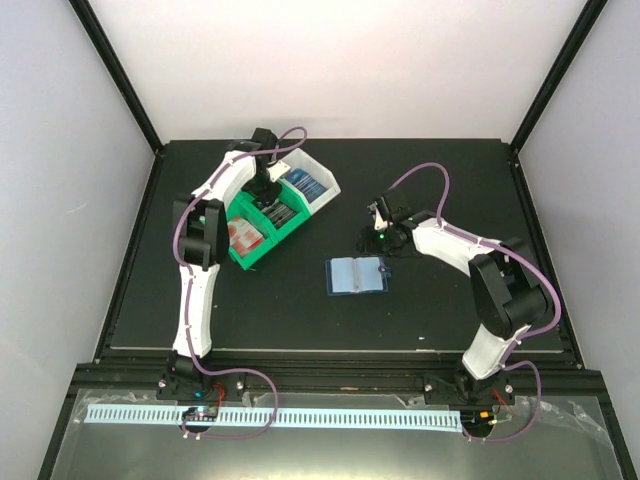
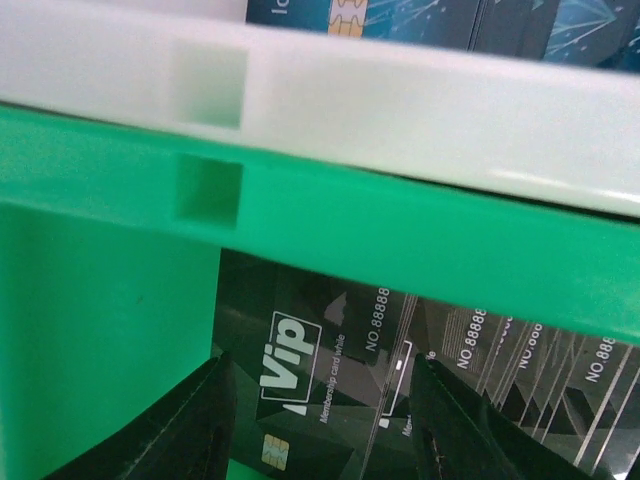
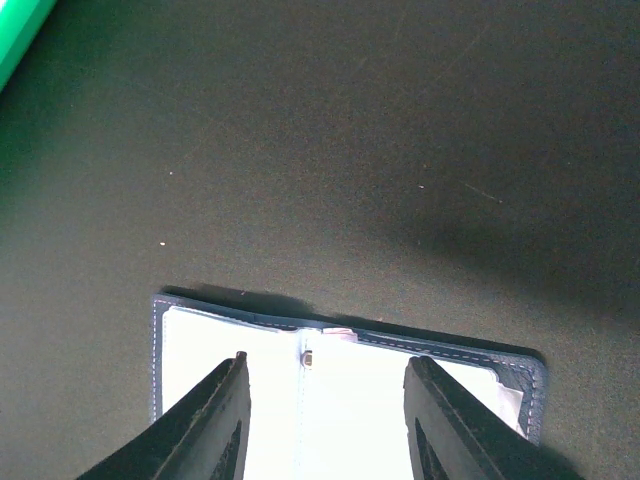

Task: Put the credit cards into the card holder
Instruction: Pick up the credit card from the storage box.

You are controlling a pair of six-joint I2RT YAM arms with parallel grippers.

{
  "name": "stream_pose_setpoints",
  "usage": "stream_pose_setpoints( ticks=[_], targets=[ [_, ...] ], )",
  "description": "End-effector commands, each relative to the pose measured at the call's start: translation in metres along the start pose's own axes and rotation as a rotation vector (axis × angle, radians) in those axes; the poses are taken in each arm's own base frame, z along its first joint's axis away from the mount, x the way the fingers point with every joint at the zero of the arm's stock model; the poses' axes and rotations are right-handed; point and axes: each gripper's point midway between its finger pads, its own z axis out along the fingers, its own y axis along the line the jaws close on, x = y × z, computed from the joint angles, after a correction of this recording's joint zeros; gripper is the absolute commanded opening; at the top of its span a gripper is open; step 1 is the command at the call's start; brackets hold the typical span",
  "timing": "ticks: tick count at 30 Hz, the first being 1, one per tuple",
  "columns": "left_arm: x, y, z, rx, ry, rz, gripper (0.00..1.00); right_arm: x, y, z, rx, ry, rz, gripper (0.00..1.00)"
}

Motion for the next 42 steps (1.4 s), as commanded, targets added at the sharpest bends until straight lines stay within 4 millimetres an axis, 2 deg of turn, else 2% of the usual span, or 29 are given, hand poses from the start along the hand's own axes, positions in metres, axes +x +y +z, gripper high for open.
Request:
stream_pose_setpoints(
  ticks=[1, 3, 9, 20, 31, 42],
  targets=[
    [0.003, -0.01, 0.013, 0.021, 0.024, 0.024, 0.5, 0.001, -0.001, 0.005, -0.004, 0.005, 0.002, 0.44],
    [0.004, -0.007, 0.014, 0.01, 0.029, 0.023, 0.48, 0.001, -0.002, 0.004, -0.003, 0.004, 0.002, 0.44],
    [0.005, -0.005, 0.015, -0.002, 0.034, 0.024, 0.34, 0.001, -0.002, 0.004, -0.003, 0.003, 0.001, 0.44],
    [0.002, 0.0, 0.006, -0.021, 0.021, 0.029, 0.31, 0.002, -0.002, 0.003, -0.002, 0.002, -0.002, 0.44],
    [0.01, 0.004, 0.002, -0.006, 0.04, 0.032, 0.31, 0.002, -0.003, 0.003, -0.002, 0.0, -0.001, 0.44],
    [0.01, -0.005, -0.002, 0.061, 0.023, 0.024, 0.14, 0.002, -0.002, 0.003, -0.001, 0.0, -0.003, 0.44]
  ],
)
